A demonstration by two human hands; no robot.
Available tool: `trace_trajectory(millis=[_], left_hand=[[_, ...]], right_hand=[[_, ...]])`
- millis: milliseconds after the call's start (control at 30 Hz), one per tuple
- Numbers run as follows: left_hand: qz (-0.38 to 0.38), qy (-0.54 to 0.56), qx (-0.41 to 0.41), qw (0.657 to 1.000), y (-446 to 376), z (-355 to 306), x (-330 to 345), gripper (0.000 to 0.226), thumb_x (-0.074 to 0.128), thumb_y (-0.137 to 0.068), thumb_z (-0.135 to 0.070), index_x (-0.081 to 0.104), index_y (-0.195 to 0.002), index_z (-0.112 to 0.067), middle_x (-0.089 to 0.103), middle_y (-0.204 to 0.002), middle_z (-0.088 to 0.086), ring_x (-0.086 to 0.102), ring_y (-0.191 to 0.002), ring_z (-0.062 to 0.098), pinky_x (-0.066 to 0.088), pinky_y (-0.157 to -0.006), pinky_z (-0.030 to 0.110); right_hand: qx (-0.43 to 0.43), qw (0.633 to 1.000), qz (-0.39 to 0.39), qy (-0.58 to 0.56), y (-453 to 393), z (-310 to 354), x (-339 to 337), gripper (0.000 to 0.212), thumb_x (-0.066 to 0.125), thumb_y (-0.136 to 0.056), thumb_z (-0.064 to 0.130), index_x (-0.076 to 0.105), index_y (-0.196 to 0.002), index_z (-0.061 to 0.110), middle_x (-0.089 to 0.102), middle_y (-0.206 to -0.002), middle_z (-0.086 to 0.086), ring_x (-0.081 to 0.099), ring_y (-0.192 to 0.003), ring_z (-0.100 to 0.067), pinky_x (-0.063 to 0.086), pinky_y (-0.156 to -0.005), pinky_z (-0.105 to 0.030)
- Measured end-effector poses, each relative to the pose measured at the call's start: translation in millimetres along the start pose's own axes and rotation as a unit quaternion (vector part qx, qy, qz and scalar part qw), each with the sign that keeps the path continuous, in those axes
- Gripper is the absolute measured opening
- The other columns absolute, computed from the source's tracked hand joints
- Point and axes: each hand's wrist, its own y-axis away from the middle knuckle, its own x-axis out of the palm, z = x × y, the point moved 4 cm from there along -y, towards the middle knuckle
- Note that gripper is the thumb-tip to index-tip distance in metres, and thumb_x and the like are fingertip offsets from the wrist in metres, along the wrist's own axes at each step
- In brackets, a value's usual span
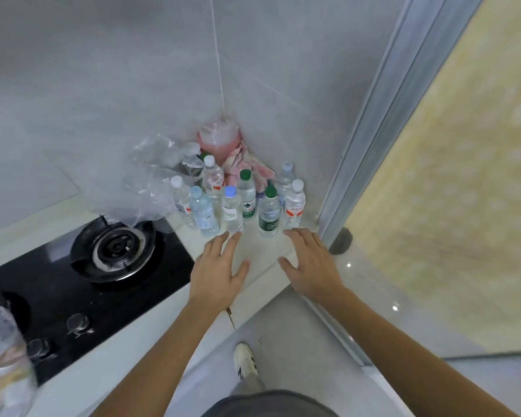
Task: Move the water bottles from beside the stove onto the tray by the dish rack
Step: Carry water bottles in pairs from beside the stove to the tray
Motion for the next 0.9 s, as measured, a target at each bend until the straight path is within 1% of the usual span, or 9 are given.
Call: trace_trajectory(millis=[133,200,267,400,533,600,700,800,900], left_hand=[[-0.027,0.050,-0.005,0.998,-52,23,-2,0.054,0.054,-0.101,-0.045,0.049,-0.149,-0.022,0.054,-0.146,0.000,0.052,-0.131,0.025,0.055,-0.094,0.044],[-0.045,0.106,-0.045,0.992,-69,41,-6,0.048,0.063,-0.100,-0.033,0.052,-0.145,-0.023,0.055,-0.144,-0.003,0.051,-0.131,0.022,0.051,-0.098,0.042],[-0.070,0.137,-0.088,0.984,-83,59,-8,0.043,0.065,-0.100,-0.027,0.054,-0.142,-0.022,0.055,-0.140,-0.003,0.051,-0.130,0.019,0.049,-0.099,0.041],[-0.125,0.139,-0.166,0.968,-109,94,-26,0.041,0.066,-0.099,-0.021,0.056,-0.138,-0.018,0.056,-0.127,0.000,0.059,-0.116,0.021,0.050,-0.089,0.037],[-0.173,0.138,-0.207,0.953,-134,129,-52,0.043,0.068,-0.098,-0.017,0.054,-0.138,-0.015,0.056,-0.130,0.008,0.059,-0.116,0.022,0.054,-0.093,0.043],[-0.159,0.140,-0.224,0.951,-147,143,-56,0.046,0.068,-0.099,-0.020,0.052,-0.142,-0.020,0.054,-0.134,0.005,0.058,-0.118,0.020,0.053,-0.096,0.043],[-0.107,0.129,-0.233,0.958,-166,159,-53,0.051,0.071,-0.098,-0.023,0.051,-0.145,-0.022,0.054,-0.138,0.007,0.059,-0.121,0.024,0.051,-0.104,0.043],[-0.072,0.139,-0.240,0.958,-178,166,-45,0.051,0.074,-0.096,-0.025,0.055,-0.143,-0.022,0.061,-0.135,0.005,0.062,-0.120,0.024,0.052,-0.105,0.045],[-0.062,0.153,-0.256,0.953,-182,169,-38,0.046,0.075,-0.096,-0.026,0.057,-0.137,-0.023,0.067,-0.130,0.001,0.063,-0.118,0.021,0.052,-0.100,0.042]], right_hand=[[0.021,1.000,-0.009,-0.016,-57,-27,-6,0.056,0.065,-0.097,0.034,0.047,-0.148,0.020,0.050,-0.145,-0.001,0.046,-0.134,-0.027,0.047,-0.106,-0.045],[0.047,0.998,-0.012,-0.039,-82,-43,-5,0.049,0.067,-0.098,0.029,0.049,-0.142,0.018,0.052,-0.139,-0.002,0.049,-0.130,-0.025,0.049,-0.106,-0.045],[0.077,0.995,-0.023,-0.067,-105,-59,-3,0.048,0.070,-0.096,0.026,0.049,-0.137,0.013,0.054,-0.134,-0.005,0.053,-0.127,-0.027,0.049,-0.104,-0.045],[0.091,0.987,-0.040,-0.122,-145,-83,3,0.059,0.081,-0.088,0.024,0.044,-0.131,0.010,0.055,-0.129,-0.012,0.059,-0.117,-0.034,0.052,-0.096,-0.051],[0.077,0.986,-0.040,-0.145,-171,-95,8,0.066,0.084,-0.082,0.018,0.042,-0.133,0.019,0.054,-0.130,-0.007,0.058,-0.113,-0.028,0.051,-0.093,-0.042],[0.069,0.988,-0.028,-0.136,-182,-102,10,0.056,0.082,-0.084,0.018,0.048,-0.129,0.015,0.054,-0.122,-0.005,0.057,-0.110,-0.028,0.044,-0.090,-0.035],[0.059,0.991,0.002,-0.122,-195,-108,15,0.040,0.079,-0.089,0.020,0.057,-0.119,0.007,0.049,-0.107,0.000,0.056,-0.103,-0.033,0.037,-0.086,-0.032],[0.062,0.987,0.021,-0.148,-203,-113,19,0.036,0.078,-0.092,0.025,0.059,-0.118,0.010,0.053,-0.105,0.000,0.057,-0.101,-0.033,0.041,-0.085,-0.036],[0.071,0.979,0.045,-0.188,-205,-114,22,0.034,0.077,-0.093,0.027,0.058,-0.118,0.014,0.061,-0.109,-0.005,0.058,-0.101,-0.029,0.046,-0.086,-0.039]])
